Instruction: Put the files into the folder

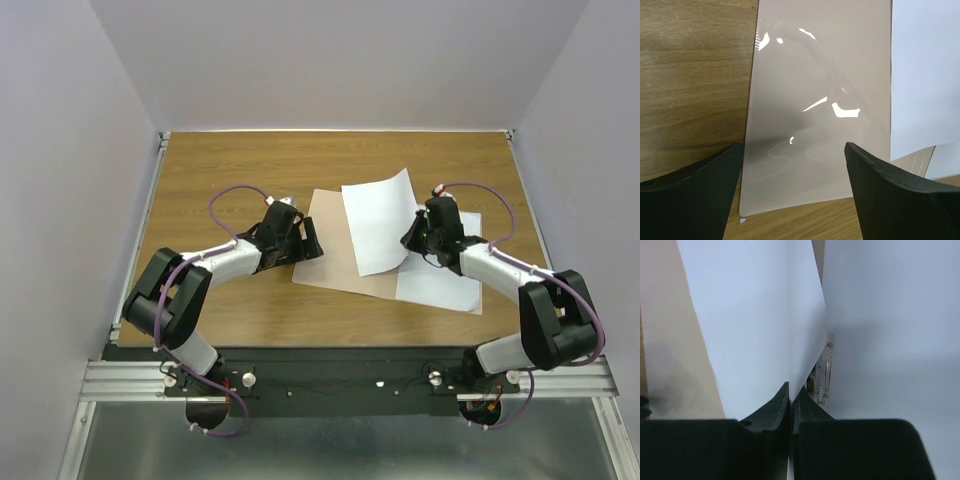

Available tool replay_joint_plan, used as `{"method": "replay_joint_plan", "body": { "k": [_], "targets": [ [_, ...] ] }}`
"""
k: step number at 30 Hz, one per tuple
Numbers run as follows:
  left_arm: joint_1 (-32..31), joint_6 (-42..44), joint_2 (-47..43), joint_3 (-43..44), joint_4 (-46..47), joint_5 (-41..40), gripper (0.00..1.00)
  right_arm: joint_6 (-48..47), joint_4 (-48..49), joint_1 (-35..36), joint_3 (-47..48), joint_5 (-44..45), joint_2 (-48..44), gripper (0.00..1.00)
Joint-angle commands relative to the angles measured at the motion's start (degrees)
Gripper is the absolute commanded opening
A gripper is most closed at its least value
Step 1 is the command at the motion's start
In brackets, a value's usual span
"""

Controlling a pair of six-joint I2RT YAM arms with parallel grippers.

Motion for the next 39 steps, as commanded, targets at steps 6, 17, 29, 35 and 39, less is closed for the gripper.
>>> {"method": "replay_joint_plan", "body": {
  "k": [6,17,29,35,39],
  "targets": [
    [-0.98,-1.03,2.41,-2.05,0.22,0.56,0.92,-8.34,3.87,-0.16,-4.08,8.42,-7.94,0.17],
    [-1.16,-0.94,2.32,-2.75,0.31,0.83,0.92,-9.48,8.88,0.46,-7.42,-0.09,-9.45,0.18],
    [-1.51,-1.64,2.49,-3.37,0.92,1.44,0.92,-4.21,12.92,4.67,-9.79,0.53,-7.33,0.2],
    [-1.78,-2.08,2.84,-3.55,1.27,1.88,0.92,2.02,14.77,5.11,-13.21,1.93,-8.92,0.22],
    [-2.04,-2.43,2.76,-3.81,1.53,1.97,0.92,6.85,18.64,5.91,-15.85,1.92,-7.78,0.23]
  ]
}}
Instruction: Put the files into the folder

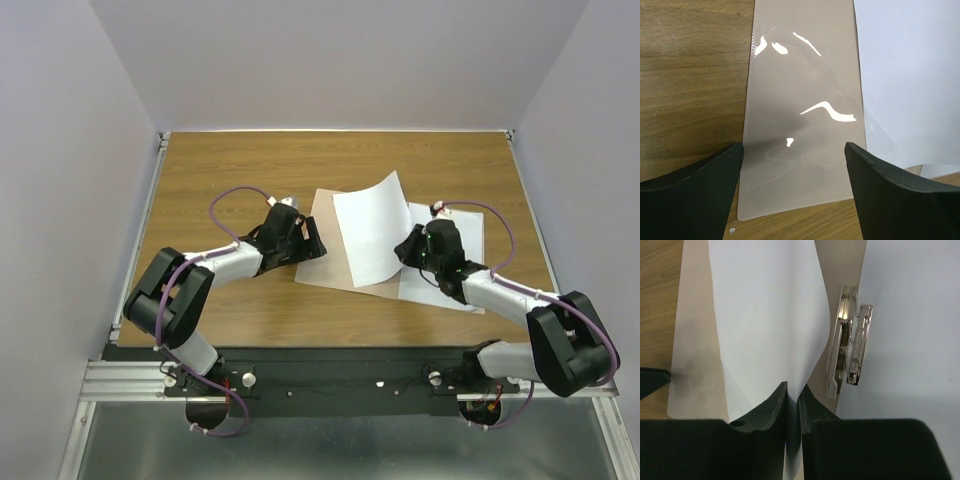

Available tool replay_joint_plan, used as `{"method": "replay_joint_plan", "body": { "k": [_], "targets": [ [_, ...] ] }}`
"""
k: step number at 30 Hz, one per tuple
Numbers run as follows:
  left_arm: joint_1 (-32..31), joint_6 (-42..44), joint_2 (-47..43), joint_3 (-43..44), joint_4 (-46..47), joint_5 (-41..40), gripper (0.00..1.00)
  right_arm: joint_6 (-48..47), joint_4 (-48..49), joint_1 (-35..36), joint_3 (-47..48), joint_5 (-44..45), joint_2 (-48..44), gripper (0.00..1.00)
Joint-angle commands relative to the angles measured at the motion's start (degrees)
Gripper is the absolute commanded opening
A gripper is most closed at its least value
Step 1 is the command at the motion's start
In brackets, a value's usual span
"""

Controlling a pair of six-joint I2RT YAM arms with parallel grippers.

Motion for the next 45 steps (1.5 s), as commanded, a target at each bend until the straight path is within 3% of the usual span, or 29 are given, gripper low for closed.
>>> {"method": "replay_joint_plan", "body": {
  "k": [1,14,22,29,45],
  "targets": [
    [-1.14,-1.21,2.19,-2.56,-3.12,1.82,0.92,7.06,5.7,1.36,-3.61,1.1,0.51,0.24],
    [-1.49,-2.17,2.19,-3.79,-2.5,2.69,0.92,16.11,11.51,7.95,-4.41,9.71,6.31,0.25],
    [-1.49,-1.82,2.28,-3.97,-2.5,2.08,0.92,16.73,-1.15,7.96,-4.14,22.97,-2.63,0.21],
    [-1.49,-1.47,2.63,-4.32,-2.5,2.34,0.92,17.26,-0.63,7.96,-3.8,18.86,0.93,0.19],
    [-1.67,-2.79,1.75,-5.99,-1.01,2.69,0.92,25.24,16.59,9.62,-8.98,12.26,10.53,0.18]
  ]
}}
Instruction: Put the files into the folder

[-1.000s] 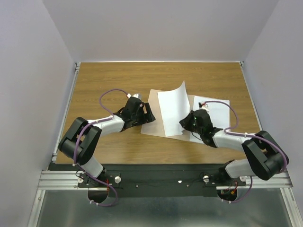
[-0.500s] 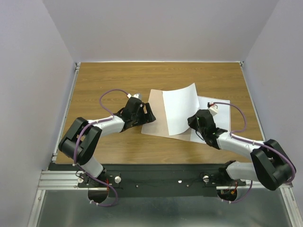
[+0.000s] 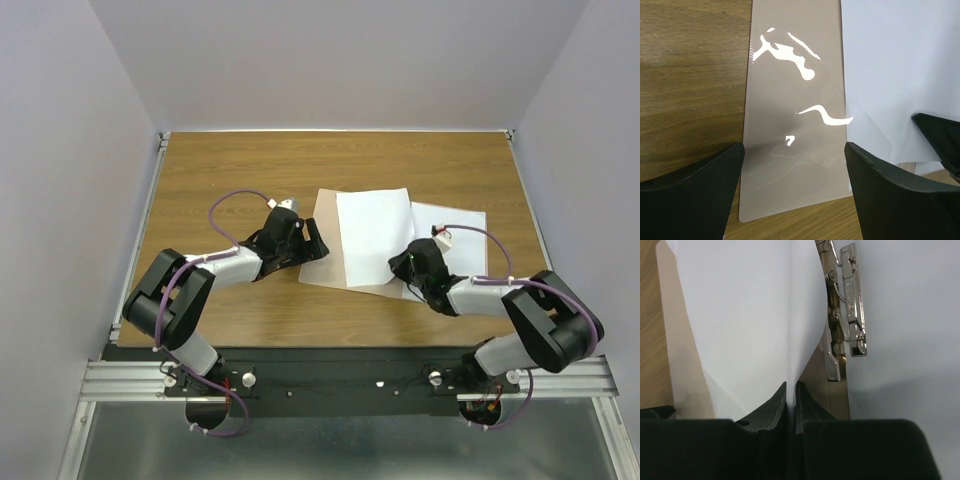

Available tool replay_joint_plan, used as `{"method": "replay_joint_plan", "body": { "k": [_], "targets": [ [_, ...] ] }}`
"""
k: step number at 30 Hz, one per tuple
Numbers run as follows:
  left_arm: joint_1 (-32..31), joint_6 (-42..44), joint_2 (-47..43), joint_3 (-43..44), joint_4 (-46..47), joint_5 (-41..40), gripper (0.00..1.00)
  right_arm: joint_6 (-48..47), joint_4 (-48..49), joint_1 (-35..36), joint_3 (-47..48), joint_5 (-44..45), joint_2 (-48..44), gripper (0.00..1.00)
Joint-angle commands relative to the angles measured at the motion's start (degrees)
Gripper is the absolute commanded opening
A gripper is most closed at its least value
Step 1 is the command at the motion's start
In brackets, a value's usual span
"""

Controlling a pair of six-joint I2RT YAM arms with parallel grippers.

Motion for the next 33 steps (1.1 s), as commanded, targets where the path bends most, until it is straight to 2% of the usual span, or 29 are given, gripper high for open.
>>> {"method": "replay_joint_plan", "body": {
  "k": [1,9,12,15,16,18,20,25,28,32,33],
  "targets": [
    [-1.04,-1.11,2.1,-3.22,-6.43,2.04,0.92,5.12,5.93,2.19,-1.99,-0.75,3.4,0.18],
    [-1.39,-1.72,2.28,-2.95,-6.34,2.13,0.92,12.15,6.91,8.34,-0.49,7.16,5.96,0.18],
    [-1.39,-1.81,2.28,-2.95,-6.34,2.04,0.92,13.65,6.3,11.32,-0.32,9.63,5.87,0.21],
    [-1.48,-1.72,2.45,-2.86,-6.43,1.95,0.92,14.01,0.09,12.22,1.08,12.35,4.12,0.31],
    [-1.48,-1.63,2.45,-2.6,-6.43,1.95,0.92,12.7,-2.13,12.22,1.61,15.32,2.29,0.39],
    [-1.48,-1.37,2.54,-2.6,-6.52,1.78,0.92,10.33,-7.91,12.22,3.36,19.37,-0.01,0.46],
    [-1.48,-1.28,2.8,-2.42,-6.52,1.78,0.92,5.23,-8.82,12.13,3.55,23.6,-3.52,0.57],
    [-1.48,-0.58,3.24,-2.25,-6.52,1.69,0.92,-2.32,-9.62,11.95,5.83,21.6,-6.44,0.76],
    [-1.39,0.03,3.5,-2.51,-6.87,1.42,0.92,-4.44,-12.07,11.69,7.94,21.06,-5.65,0.82],
    [-1.48,0.74,3.77,-2.16,-6.96,1.69,0.92,-4.72,-23.92,10.46,15.39,26.31,-5.38,0.93],
    [-1.48,0.91,3.6,-2.07,-6.96,1.69,0.92,-4.37,-31.43,9.24,16.81,27.46,-5.9,0.95]
  ]
}}
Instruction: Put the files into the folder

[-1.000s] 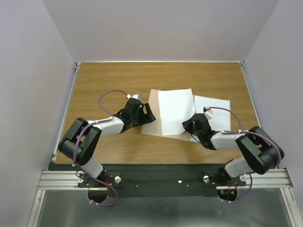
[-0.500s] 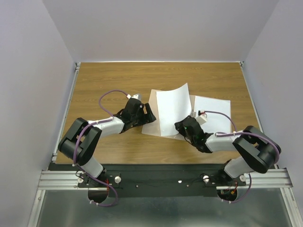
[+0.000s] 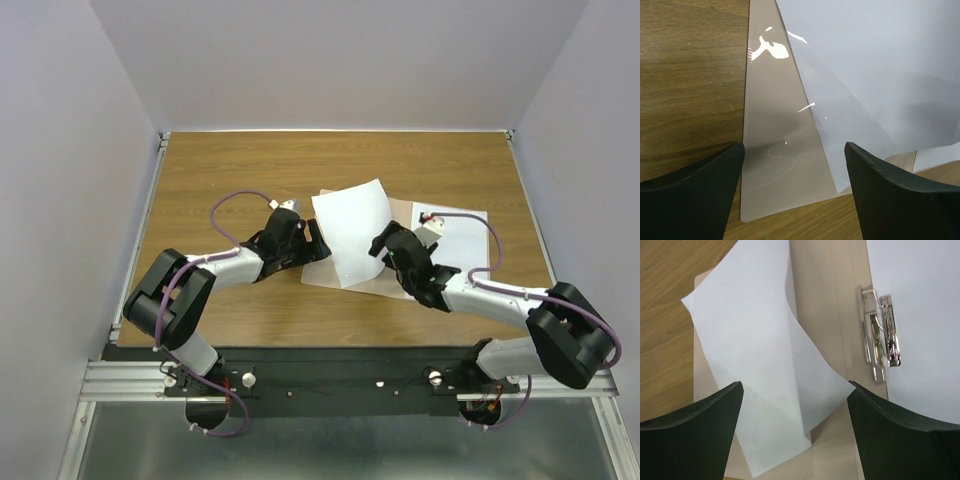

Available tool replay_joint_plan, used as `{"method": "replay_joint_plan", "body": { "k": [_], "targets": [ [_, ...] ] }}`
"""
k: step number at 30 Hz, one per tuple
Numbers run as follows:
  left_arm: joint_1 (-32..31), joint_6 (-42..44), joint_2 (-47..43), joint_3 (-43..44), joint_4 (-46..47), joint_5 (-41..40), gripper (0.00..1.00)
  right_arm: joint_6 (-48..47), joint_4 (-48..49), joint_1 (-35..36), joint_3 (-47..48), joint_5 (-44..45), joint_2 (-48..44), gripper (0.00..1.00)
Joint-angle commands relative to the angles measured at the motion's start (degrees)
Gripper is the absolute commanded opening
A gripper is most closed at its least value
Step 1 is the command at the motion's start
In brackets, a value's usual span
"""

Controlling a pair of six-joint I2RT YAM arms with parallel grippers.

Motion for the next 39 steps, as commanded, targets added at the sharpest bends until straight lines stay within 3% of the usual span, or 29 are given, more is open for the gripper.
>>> {"method": "replay_joint_plan", "body": {
  "k": [1,6,9,10,13,16,17,20,29,39],
  "targets": [
    [-0.82,1.55,3.55,-1.83,-7.63,1.47,0.92,-1.77,-19.97,-3.05,7.92,8.85,-0.64,0.98],
    [-0.73,2.25,3.81,-1.04,-8.07,1.29,0.92,-2.89,-25.36,-9.12,11.18,7.1,-3.8,1.0],
    [-0.73,2.69,3.9,-0.69,-8.16,1.47,0.92,-8.77,-24.75,-10.35,15.04,6.41,-2.41,1.0],
    [-0.73,2.78,3.81,-0.6,-8.16,1.38,0.92,-14.53,-23.96,-10.62,18.27,4.74,-1.44,1.0],
    [-0.73,2.96,3.73,-0.86,-8.16,1.03,0.92,-24.03,-22.55,-14.04,23.47,-6.4,4.35,1.0],
    [-0.73,3.13,3.64,-0.87,-8.16,1.12,0.92,-34.84,-19.3,-20.18,28.93,-23.78,11.21,1.0],
    [-0.73,3.31,3.73,-0.87,-8.16,1.2,0.92,-38.29,-19.12,-21.94,32.51,-38.45,13.57,1.0],
    [-0.73,3.48,3.46,-0.52,-8.16,0.94,0.92,-46.83,-20.26,-26.43,37.45,-55.07,22.63,0.96],
    [-0.73,2.87,3.64,0.01,-9.57,-0.38,0.92,-50.98,-26.14,-31.36,47.65,-68.65,37.74,0.93],
    [-0.73,2.17,4.34,0.1,-9.83,-0.46,0.92,-50.01,-28.44,-31.45,49.77,-64.71,43.48,0.91]
  ]
}}
